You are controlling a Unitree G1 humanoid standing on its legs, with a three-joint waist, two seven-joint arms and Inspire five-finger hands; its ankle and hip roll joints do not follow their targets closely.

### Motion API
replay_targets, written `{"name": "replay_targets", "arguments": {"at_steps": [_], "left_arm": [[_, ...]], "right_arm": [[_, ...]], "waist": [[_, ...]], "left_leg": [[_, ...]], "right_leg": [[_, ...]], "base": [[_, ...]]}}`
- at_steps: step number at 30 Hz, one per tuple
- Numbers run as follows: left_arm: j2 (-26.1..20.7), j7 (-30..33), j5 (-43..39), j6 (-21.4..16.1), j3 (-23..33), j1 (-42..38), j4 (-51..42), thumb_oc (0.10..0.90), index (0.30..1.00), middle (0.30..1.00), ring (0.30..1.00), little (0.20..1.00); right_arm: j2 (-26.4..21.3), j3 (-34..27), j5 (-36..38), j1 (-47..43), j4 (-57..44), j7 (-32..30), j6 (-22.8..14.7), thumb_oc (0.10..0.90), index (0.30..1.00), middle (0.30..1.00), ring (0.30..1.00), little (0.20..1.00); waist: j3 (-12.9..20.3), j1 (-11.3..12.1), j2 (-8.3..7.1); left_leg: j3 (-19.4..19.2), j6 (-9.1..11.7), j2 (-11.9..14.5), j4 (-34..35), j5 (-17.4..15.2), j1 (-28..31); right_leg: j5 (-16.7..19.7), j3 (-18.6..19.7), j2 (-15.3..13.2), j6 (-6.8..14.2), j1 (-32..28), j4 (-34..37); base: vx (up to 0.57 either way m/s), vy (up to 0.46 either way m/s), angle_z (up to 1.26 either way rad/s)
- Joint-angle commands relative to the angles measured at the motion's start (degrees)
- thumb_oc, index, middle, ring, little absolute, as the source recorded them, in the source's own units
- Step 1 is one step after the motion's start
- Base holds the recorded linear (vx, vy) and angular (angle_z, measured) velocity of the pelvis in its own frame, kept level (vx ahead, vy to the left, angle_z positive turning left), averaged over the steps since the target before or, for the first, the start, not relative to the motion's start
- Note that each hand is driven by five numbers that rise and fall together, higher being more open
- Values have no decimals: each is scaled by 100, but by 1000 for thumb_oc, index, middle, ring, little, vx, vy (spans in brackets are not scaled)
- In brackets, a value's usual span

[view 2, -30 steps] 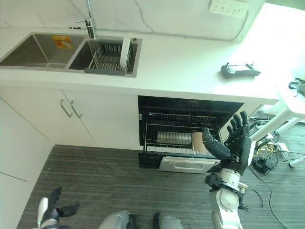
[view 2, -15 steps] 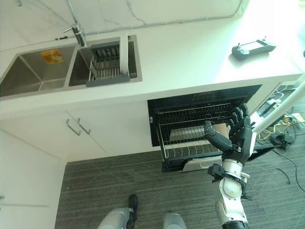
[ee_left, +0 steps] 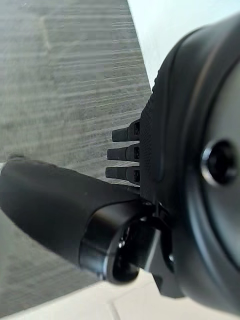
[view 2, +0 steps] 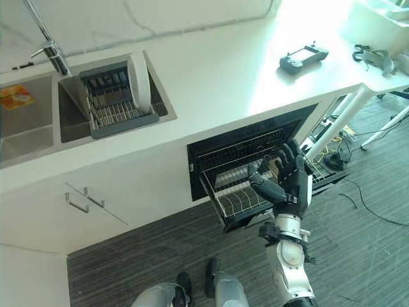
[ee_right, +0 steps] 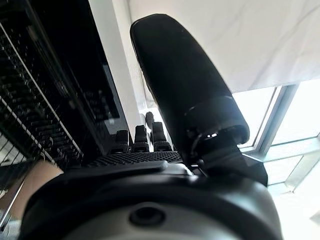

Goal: Place the dishes in the dishwasher.

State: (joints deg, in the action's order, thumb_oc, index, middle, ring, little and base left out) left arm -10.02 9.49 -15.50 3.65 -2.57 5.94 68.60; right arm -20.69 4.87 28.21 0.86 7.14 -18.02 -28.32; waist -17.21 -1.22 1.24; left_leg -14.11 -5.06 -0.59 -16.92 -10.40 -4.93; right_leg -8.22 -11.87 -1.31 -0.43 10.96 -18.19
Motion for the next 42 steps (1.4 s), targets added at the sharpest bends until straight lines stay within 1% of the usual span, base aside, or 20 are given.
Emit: {"name": "replay_targets", "arguments": {"at_steps": [1,2,3,4,6,8,9,10,13,14,17,20,22,24,26,31,34,36,39,42], "left_arm": [[80,189,180,-17,-193,311,-81,800,900,900,900,900],[64,153,83,-13,-217,308,-89,800,900,900,900,900],[32,122,83,-3,-213,294,-79,800,900,900,900,900],[19,89,127,35,-204,289,-103,800,900,900,900,900],[17,26,248,117,-216,310,-157,800,900,900,900,900],[47,35,302,173,-232,345,-173,800,900,900,900,900],[88,47,277,190,-236,365,-102,800,900,900,900,900],[109,61,233,193,-218,370,-58,800,900,900,900,900],[140,131,176,269,-175,337,59,800,900,900,900,900],[138,147,200,278,-176,326,79,800,900,900,900,900],[110,265,299,259,-200,289,112,800,900,900,900,900],[59,301,339,270,-190,265,130,800,900,900,900,900],[59,301,339,270,-190,265,130,800,900,900,900,900],[59,334,420,272,-234,292,145,800,900,900,900,900],[74,390,498,278,-261,278,154,800,900,900,900,900],[11,413,654,266,-313,284,201,800,900,900,900,900],[-7,417,781,249,-320,299,248,800,900,900,900,900],[-50,366,812,249,-306,259,311,800,900,900,900,900],[-77,345,851,221,-315,233,376,800,900,900,900,900],[-129,289,923,118,-280,198,470,800,900,900,900,900]], "right_arm": [[-396,-496,-100,-538,-715,-15,-627,800,900,900,900,900],[-414,-518,-111,-509,-766,-3,-607,800,900,900,900,900],[-419,-530,-156,-455,-822,-2,-594,800,900,900,900,900],[-415,-537,-176,-431,-844,0,-578,800,900,900,900,900],[-390,-517,-210,-435,-843,-15,-559,800,900,900,900,900],[-364,-467,-306,-488,-830,-70,-580,800,900,900,900,900],[-382,-405,-357,-528,-811,-137,-598,800,900,900,900,900],[-398,-395,-363,-539,-795,-154,-608,800,900,900,900,900],[-430,-429,-284,-535,-776,-200,-569,800,900,900,900,900],[-439,-443,-258,-510,-788,-202,-566,800,900,900,900,900],[-428,-433,-279,-415,-821,-132,-564,800,900,900,900,900],[-401,-414,-203,-403,-794,101,-540,800,900,900,900,900],[-401,-414,-203,-403,-794,101,-540,800,900,900,900,900],[-487,-289,-286,-539,-872,387,-579,800,900,900,900,900],[-567,-212,-360,-652,-1011,501,-537,800,900,900,900,900],[-641,31,-515,-882,-1272,519,-487,800,900,900,900,900],[-614,119,-435,-998,-1395,581,-373,800,900,900,900,900],[-566,215,-440,-1183,-1451,490,-270,800,900,900,900,900],[-549,232,-249,-1359,-1401,484,-171,800,900,900,900,900],[-571,246,-65,-1652,-1358,733,59,800,900,900,900,900]], "waist": [[194,103,-14],[220,96,-83],[198,132,-183],[172,145,-200],[115,143,-95],[55,182,3],[19,249,36],[22,265,39],[110,250,46],[149,245,46],[247,240,72],[348,239,104],[349,239,104],[362,327,101],[375,380,74],[391,493,52],[421,550,46],[468,597,39],[482,632,35],[506,693,15]], "left_leg": [[1026,145,-282,-27,-174,139],[972,148,-372,-27,-171,237],[1005,169,-497,-27,92,306],[1027,182,-507,-62,153,260],[1090,243,-366,-27,164,27],[1216,451,-164,-27,432,-373],[1361,600,-59,-27,692,-747],[1362,626,-29,-27,707,-844],[1028,602,142,-27,557,-892],[990,588,161,-27,518,-872],[1048,504,94,-27,319,-700],[1096,422,23,-27,119,-496],[1096,422,23,-27,119,-496],[1183,382,-24,-27,35,-501],[1199,356,-61,-27,3,-534],[1213,316,-90,-27,-43,-524],[1244,303,-111,-27,-75,-480],[1274,295,-138,-27,-111,-435],[1294,292,-150,-27,-129,-410],[1281,304,-147,-27,-149,-392]], "right_leg": [[-372,113,159,215,-676,100],[-420,225,113,186,-727,100],[-440,322,35,159,-796,100],[-446,348,27,145,-836,100],[-467,359,118,140,-894,100],[-538,381,214,130,-991,100],[-626,416,238,107,-1100,100],[-660,412,224,102,-1136,100],[-725,217,80,135,-1206,100],[-726,170,33,157,-1215,100],[-716,101,-52,212,-1206,100],[-672,-7,-118,257,-1123,100],[-672,-7,-118,257,-1123,100],[-596,-108,-189,328,-973,100],[-574,-124,-222,360,-888,100],[-559,-189,-265,390,-856,100],[-557,-213,-279,401,-872,100],[-561,-225,-287,409,-888,100],[-571,-243,-291,406,-903,100],[-578,-302,-311,415,-907,100]], "base": [[218,-133,38],[239,-130,39],[206,-107,24],[144,-49,8],[67,56,-14],[58,128,-15],[79,152,-7],[103,185,-18],[89,169,-33],[80,142,-4],[104,158,5],[90,116,9],[17,21,0],[49,81,-6],[37,46,3],[28,17,7],[61,20,4],[95,29,3],[70,23,5],[83,33,4]]}}
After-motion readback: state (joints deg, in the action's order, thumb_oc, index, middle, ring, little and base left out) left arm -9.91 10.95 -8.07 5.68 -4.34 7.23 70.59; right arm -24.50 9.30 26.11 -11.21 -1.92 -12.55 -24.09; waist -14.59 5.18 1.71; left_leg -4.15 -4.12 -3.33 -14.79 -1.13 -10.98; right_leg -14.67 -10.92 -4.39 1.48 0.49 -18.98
